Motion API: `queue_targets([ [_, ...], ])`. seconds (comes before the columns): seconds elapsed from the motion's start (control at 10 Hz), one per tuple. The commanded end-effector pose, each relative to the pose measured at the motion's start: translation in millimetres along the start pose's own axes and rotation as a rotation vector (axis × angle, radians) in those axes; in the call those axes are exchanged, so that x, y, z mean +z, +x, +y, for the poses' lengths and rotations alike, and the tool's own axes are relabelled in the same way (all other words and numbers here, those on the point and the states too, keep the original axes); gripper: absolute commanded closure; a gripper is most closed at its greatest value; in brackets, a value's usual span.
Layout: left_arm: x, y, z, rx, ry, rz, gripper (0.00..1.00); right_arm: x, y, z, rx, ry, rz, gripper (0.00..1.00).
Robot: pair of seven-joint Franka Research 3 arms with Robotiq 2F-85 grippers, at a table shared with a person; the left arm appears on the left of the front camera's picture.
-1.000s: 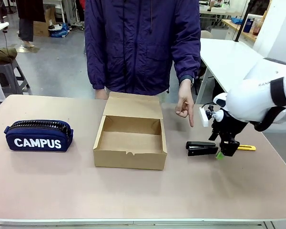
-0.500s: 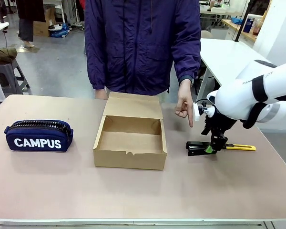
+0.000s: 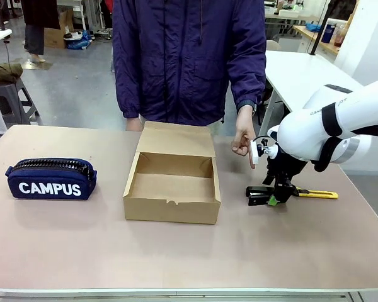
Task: Pack the item into the box.
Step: Pick up the item indicated by the person and place it inside the Mailer Box.
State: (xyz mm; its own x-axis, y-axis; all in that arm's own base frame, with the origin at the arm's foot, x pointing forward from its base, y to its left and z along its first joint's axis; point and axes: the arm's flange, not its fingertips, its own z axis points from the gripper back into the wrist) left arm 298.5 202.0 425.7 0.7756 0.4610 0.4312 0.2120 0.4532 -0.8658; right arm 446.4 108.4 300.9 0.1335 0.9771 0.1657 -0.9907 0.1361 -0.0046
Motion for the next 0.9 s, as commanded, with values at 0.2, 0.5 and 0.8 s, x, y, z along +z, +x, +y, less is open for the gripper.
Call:
queue_targets([
  [0.2, 0.1, 1.0, -1.0, -0.014, -0.02, -0.014, 0.0, 4.0, 4.3, -2.3, -0.024, 0.012, 0.037, 1.0],
  [0.5, 0.1, 1.0, -1.0, -0.014, -0.02, -0.014, 0.0, 5.3, 3.1, -2.0, -0.025, 0.015, 0.049, 1.0],
  [0.8, 0.1, 1.0, -1.0, -0.014, -0.02, -0.014, 0.0, 12.3, 5.0, 2.4, -0.049, 0.05, 0.012, 1.0],
])
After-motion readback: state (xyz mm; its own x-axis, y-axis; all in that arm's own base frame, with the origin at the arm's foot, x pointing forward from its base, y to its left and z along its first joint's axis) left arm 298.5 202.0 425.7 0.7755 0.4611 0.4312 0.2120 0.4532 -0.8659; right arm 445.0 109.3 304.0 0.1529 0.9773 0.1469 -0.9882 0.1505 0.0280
